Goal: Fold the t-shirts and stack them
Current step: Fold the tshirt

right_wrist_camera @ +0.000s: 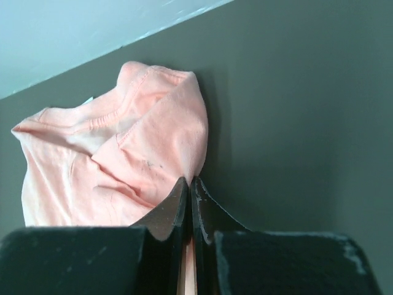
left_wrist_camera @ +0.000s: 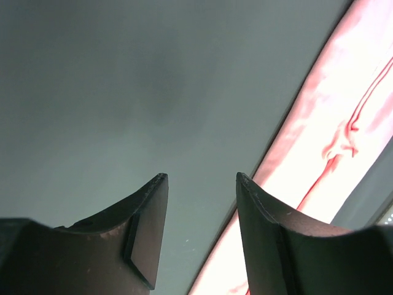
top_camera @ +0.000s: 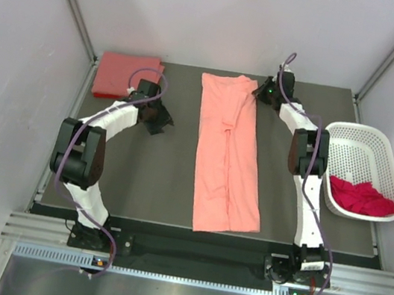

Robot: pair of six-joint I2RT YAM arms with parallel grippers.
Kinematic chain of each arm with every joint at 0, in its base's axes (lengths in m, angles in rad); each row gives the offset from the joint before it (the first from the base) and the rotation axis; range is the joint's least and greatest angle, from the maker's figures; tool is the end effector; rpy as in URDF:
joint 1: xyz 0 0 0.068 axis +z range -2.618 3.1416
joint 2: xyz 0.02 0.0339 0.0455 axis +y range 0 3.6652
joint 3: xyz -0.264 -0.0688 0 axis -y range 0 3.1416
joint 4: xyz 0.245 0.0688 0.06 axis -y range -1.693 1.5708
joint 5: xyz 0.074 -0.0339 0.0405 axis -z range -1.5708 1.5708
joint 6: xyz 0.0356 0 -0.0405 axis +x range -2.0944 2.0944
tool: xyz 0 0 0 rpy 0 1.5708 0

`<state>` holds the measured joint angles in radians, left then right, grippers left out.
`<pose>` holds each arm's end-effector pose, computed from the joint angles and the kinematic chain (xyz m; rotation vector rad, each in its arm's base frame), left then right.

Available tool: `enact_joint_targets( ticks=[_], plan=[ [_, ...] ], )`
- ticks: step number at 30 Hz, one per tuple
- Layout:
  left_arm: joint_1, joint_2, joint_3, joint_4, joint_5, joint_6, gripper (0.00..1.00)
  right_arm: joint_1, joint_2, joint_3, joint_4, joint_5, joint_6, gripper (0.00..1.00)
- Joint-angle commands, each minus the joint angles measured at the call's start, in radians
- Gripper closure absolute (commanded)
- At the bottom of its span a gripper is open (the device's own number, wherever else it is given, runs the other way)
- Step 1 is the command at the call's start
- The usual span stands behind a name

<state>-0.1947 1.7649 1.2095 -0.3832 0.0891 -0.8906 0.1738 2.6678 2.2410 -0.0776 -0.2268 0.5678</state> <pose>0.3677 -0.0757 0.2060 -0.8487 2.4507 -0.5370 0.5875 0.1113 0.1346 0.2764 2.1165 0.6815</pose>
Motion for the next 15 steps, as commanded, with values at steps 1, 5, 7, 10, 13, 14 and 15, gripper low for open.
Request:
enact_joint_targets(
  ticks=[1, 5, 7, 10, 13, 14, 15],
  plan=[
    [-0.028, 0.027, 0.059, 0.026, 0.049, 0.058, 0.47, -0.02, -0.002, 0.035, 0.041, 0.095, 0.043, 1.0],
    [-0.072, 0.034, 0.048, 0.012, 0.107, 0.096, 0.46, -0.031, -0.017, 0.034, 0.017, 0.057, 0.04, 0.9],
    [-0.094, 0.03, 0.042, -0.006, 0.115, 0.114, 0.45, -0.036, -0.031, 0.04, -0.017, 0.046, 0.011, 0.72],
    [-0.135, -0.005, -0.005, -0.026, 0.138, 0.139, 0.46, -0.048, -0.066, 0.086, -0.151, 0.015, -0.067, 0.47],
    [-0.176, -0.076, -0.083, -0.032, 0.149, 0.151, 0.46, -0.069, -0.144, 0.08, -0.282, 0.017, -0.13, 0.12],
    [-0.187, -0.096, -0.105, -0.034, 0.149, 0.15, 0.46, -0.076, -0.169, 0.077, -0.331, 0.02, -0.146, 0.01],
    [-0.213, -0.138, -0.148, -0.043, 0.147, 0.145, 0.46, -0.086, -0.224, 0.069, -0.406, 0.017, -0.182, 0.0]
  ],
)
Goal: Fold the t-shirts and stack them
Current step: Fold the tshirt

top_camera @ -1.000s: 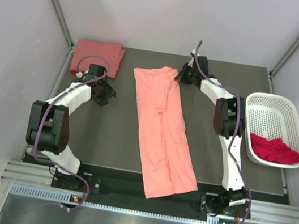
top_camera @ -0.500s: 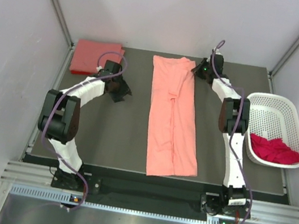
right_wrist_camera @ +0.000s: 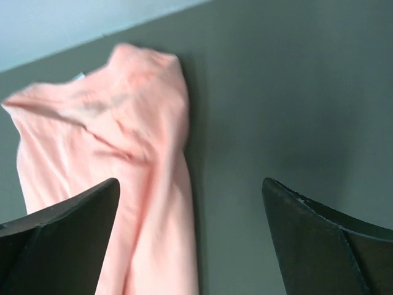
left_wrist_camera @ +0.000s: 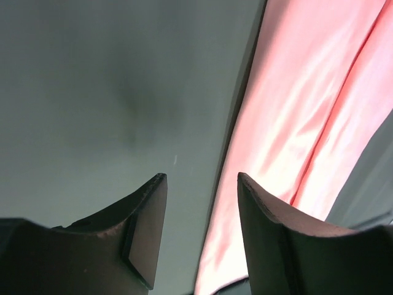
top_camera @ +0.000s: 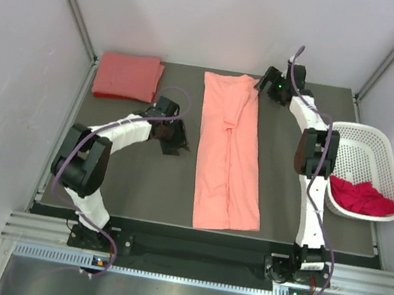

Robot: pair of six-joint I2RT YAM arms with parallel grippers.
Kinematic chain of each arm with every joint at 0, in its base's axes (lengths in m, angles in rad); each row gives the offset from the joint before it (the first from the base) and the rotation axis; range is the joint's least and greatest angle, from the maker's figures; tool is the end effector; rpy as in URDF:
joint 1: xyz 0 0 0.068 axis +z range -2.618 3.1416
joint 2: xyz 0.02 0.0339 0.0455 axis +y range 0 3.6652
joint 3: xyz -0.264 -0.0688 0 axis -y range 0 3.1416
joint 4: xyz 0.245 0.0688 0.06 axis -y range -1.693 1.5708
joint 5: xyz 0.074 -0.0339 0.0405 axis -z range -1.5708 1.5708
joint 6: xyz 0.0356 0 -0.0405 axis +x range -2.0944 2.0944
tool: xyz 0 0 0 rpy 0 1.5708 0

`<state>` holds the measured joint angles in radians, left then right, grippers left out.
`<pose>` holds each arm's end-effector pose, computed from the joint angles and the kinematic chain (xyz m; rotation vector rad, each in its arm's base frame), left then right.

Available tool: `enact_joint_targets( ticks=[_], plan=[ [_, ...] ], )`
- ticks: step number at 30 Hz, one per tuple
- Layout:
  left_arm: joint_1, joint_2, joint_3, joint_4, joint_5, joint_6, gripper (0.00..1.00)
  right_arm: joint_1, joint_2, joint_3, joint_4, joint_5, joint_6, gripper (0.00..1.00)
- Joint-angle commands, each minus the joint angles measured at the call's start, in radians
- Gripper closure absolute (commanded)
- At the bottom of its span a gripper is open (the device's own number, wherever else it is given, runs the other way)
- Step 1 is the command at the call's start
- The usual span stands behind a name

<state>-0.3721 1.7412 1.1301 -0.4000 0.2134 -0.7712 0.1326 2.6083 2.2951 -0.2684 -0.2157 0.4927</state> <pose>0.3304 -0.1370 0.1901 -0.4549 2.6697 -0.6647 0.5836 0.0855 0.1695 0.2668 2.1809 0.5898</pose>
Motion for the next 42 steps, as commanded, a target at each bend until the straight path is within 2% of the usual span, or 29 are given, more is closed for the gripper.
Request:
enact_joint_targets(
  ticks=[1, 4, 8, 11, 12, 14, 16, 17, 18, 19, 22, 26, 30, 36, 37, 42],
  plan=[
    [-0.05, -0.136, -0.09, -0.031, 0.024, 0.013, 0.46, -0.047, -0.201, -0.003, -0.256, 0.007, -0.127, 0.0],
    [-0.119, -0.222, -0.174, -0.04, 0.032, -0.013, 0.46, -0.048, -0.396, -0.175, -0.311, -0.007, -0.151, 0.0],
    [-0.224, -0.316, -0.246, -0.039, 0.04, -0.066, 0.46, -0.048, -0.702, -0.531, -0.315, -0.114, -0.138, 0.0],
    [-0.342, -0.351, -0.277, -0.033, 0.024, -0.08, 0.47, -0.042, -0.863, -0.761, -0.344, -0.177, -0.14, 0.0],
    [-0.364, -0.358, -0.295, -0.033, 0.014, -0.085, 0.47, -0.033, -0.904, -0.816, -0.357, -0.178, -0.154, 0.03],
    [-0.407, -0.371, -0.325, -0.011, -0.002, -0.103, 0.48, -0.022, -1.02, -0.98, -0.388, -0.188, -0.172, 0.15],
    [-0.458, -0.378, -0.365, -0.013, -0.017, -0.141, 0.5, -0.004, -1.111, -1.157, -0.382, -0.177, -0.184, 0.21],
    [-0.473, -0.384, -0.378, 0.001, -0.013, -0.154, 0.51, 0.001, -1.193, -1.21, -0.381, -0.178, -0.189, 0.31],
    [-0.496, -0.385, -0.404, 0.01, -0.009, -0.166, 0.51, 0.007, -1.232, -1.259, -0.391, -0.179, -0.2, 0.36],
    [-0.504, -0.388, -0.412, 0.015, -0.006, -0.184, 0.52, 0.01, -1.27, -1.354, -0.397, -0.18, -0.201, 0.39],
    [-0.519, -0.384, -0.432, 0.016, 0.006, -0.207, 0.52, 0.012, -1.413, -1.521, -0.419, -0.194, -0.209, 0.39],
    [-0.524, -0.375, -0.457, 0.053, 0.029, -0.234, 0.51, 0.015, -1.562, -1.671, -0.42, -0.266, -0.142, 0.32],
    [-0.524, -0.352, -0.477, 0.09, 0.043, -0.299, 0.51, 0.016, -1.627, -1.737, -0.387, -0.251, -0.037, 0.28],
    [-0.525, -0.327, -0.503, 0.121, 0.05, -0.398, 0.53, 0.016, -1.642, -1.833, -0.364, -0.205, 0.012, 0.38],
    [-0.527, -0.333, -0.51, 0.127, 0.037, -0.41, 0.53, 0.019, -1.645, -1.841, -0.359, -0.194, 0.017, 0.46],
    [-0.527, -0.348, -0.561, 0.188, 0.046, -0.477, 0.53, 0.024, -1.654, -1.844, -0.387, -0.169, 0.032, 0.5]
  ],
)
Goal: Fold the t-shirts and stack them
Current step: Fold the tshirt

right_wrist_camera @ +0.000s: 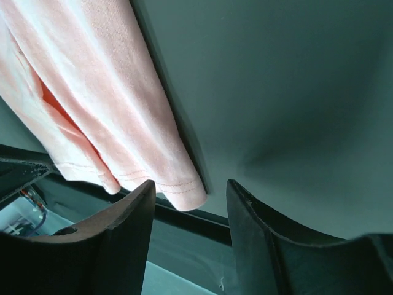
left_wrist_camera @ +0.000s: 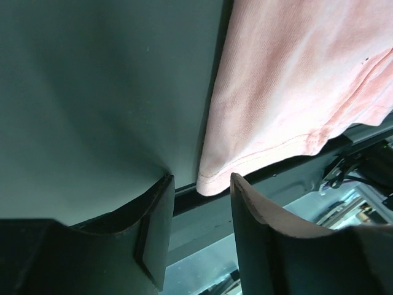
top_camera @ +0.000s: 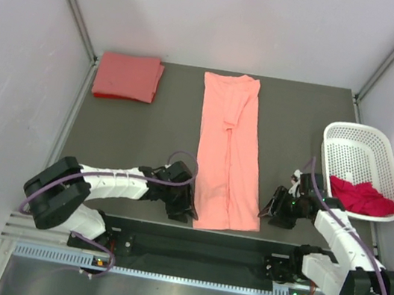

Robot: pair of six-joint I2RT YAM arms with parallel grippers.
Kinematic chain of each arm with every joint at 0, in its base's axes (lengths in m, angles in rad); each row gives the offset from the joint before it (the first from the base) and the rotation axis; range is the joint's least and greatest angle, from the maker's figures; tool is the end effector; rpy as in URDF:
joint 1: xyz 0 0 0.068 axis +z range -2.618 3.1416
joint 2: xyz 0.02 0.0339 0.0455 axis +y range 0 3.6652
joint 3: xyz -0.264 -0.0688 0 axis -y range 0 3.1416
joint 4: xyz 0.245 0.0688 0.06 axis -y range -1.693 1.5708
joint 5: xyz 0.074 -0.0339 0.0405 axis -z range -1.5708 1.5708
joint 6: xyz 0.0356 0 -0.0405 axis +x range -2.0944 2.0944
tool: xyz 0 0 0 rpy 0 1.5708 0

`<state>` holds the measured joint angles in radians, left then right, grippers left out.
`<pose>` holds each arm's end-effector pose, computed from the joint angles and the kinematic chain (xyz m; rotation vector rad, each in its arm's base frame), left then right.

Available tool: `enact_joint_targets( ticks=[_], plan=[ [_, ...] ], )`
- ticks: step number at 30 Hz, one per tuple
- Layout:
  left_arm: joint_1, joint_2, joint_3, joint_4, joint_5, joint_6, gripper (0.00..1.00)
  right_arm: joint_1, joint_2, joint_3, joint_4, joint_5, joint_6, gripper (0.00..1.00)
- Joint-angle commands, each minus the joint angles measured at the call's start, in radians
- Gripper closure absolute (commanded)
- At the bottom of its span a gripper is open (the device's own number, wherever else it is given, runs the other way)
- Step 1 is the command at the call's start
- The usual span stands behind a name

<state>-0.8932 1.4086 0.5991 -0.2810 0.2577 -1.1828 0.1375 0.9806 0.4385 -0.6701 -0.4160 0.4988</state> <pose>0.1433 -0.1926 0.1419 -0.3390 2.9850 -0.8310 0.1479 0.0350 0.1580 0.4037 2.8157 0.7309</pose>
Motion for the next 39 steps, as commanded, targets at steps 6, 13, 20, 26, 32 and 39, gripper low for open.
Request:
enact_joint_targets(
  ticks=[6, 13, 20, 26, 32, 39],
  plan=[
    [-0.01, 0.001, -0.022, 0.068, -0.009, -0.092, 0.54, 0.059, -0.03, -0.023, 0.035, 0.033, 0.05, 0.5],
    [-0.023, 0.016, -0.027, 0.045, -0.034, -0.123, 0.57, 0.103, -0.063, -0.063, 0.049, 0.071, 0.073, 0.57],
    [-0.046, 0.052, -0.018, 0.026, -0.037, -0.123, 0.6, 0.117, -0.039, -0.07, 0.072, 0.075, 0.072, 0.57],
    [-0.058, 0.055, -0.018, -0.006, -0.054, -0.121, 0.62, 0.155, -0.014, -0.08, 0.093, 0.086, 0.08, 0.57],
    [-0.058, 0.066, -0.015, -0.012, -0.069, -0.118, 0.67, 0.186, 0.0, -0.089, 0.116, 0.097, 0.103, 0.57],
    [-0.058, 0.067, 0.002, -0.041, -0.095, -0.104, 0.75, 0.201, -0.026, -0.098, 0.095, 0.12, 0.116, 0.6]
  ],
)
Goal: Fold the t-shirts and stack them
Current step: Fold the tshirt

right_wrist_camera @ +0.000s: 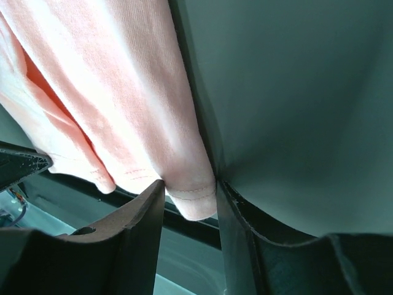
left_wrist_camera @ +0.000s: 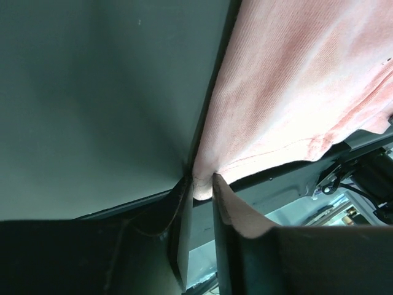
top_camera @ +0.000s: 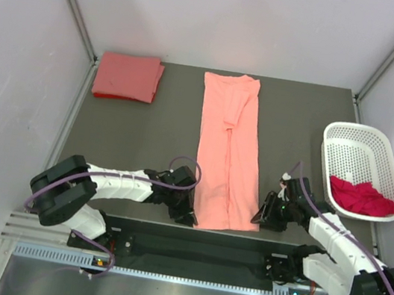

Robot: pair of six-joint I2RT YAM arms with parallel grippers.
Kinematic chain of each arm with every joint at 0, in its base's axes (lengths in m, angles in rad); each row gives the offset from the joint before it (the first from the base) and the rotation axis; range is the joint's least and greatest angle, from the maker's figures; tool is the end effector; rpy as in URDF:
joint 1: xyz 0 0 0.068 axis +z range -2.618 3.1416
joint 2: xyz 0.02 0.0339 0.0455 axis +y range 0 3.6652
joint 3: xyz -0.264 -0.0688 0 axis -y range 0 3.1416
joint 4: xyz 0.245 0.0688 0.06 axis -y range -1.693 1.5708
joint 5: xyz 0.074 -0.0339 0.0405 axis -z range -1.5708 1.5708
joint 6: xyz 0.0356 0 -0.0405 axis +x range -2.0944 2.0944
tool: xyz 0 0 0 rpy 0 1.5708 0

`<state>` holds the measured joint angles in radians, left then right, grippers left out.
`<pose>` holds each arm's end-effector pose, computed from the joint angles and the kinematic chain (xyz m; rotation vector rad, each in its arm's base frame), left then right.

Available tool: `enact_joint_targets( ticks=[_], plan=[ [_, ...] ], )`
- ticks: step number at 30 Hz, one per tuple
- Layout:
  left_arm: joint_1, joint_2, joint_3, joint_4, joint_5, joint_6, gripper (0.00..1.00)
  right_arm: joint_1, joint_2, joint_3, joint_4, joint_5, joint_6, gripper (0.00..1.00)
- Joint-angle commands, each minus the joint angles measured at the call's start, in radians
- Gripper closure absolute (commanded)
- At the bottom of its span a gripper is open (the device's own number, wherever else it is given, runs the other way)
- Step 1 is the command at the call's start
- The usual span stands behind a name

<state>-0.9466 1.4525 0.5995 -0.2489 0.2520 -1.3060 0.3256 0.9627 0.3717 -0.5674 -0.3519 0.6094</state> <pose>0.1355 -0.2033 0.1338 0.4484 -2.9777 0.8130 0.1373 0.0593 0.1451 0.2975 2.8306 0.7195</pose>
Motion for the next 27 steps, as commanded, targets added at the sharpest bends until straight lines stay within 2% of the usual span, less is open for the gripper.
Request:
enact_joint_targets(
  ticks=[1, 3, 6, 12, 15, 17, 19, 21, 22, 24, 27],
  plan=[
    [-0.004, 0.023, 0.003, -0.072, -0.091, 0.019, 0.77, 0.015, -0.01, -0.034, -0.008, 0.059, 0.007, 0.6],
    [-0.004, 0.028, 0.006, -0.07, -0.086, 0.019, 0.78, 0.016, -0.012, -0.033, -0.009, 0.065, 0.007, 0.61],
    [-0.004, 0.04, 0.014, -0.07, -0.069, 0.019, 0.63, 0.021, -0.007, -0.03, -0.017, 0.067, 0.007, 0.61],
    [-0.008, 0.057, 0.017, -0.082, -0.072, 0.01, 0.64, 0.024, -0.013, -0.031, -0.019, 0.068, 0.012, 0.65],
    [-0.011, 0.081, 0.02, -0.081, -0.074, 0.013, 0.69, 0.027, -0.009, -0.031, -0.019, 0.068, 0.01, 0.68],
    [-0.012, 0.085, 0.019, -0.073, -0.083, 0.027, 0.82, 0.03, -0.007, -0.03, -0.015, 0.068, 0.01, 0.72],
    [-0.012, 0.091, 0.026, -0.07, -0.102, 0.05, 1.0, 0.035, -0.007, -0.03, -0.009, 0.068, 0.01, 0.78],
    [-0.012, 0.101, 0.046, -0.085, -0.117, 0.092, 1.0, 0.038, -0.002, -0.03, 0.0, 0.056, 0.003, 0.85],
    [-0.017, 0.101, 0.068, -0.104, -0.134, 0.108, 1.0, 0.043, 0.007, -0.028, 0.0, 0.054, 0.0, 0.93],
    [-0.038, 0.085, 0.088, -0.128, -0.167, 0.128, 1.0, 0.069, 0.01, -0.016, 0.0, 0.05, 0.0, 1.0],
    [-0.057, 0.039, 0.097, -0.151, -0.195, 0.12, 1.0, 0.104, -0.004, 0.004, -0.014, 0.047, -0.002, 1.0]
  ],
)
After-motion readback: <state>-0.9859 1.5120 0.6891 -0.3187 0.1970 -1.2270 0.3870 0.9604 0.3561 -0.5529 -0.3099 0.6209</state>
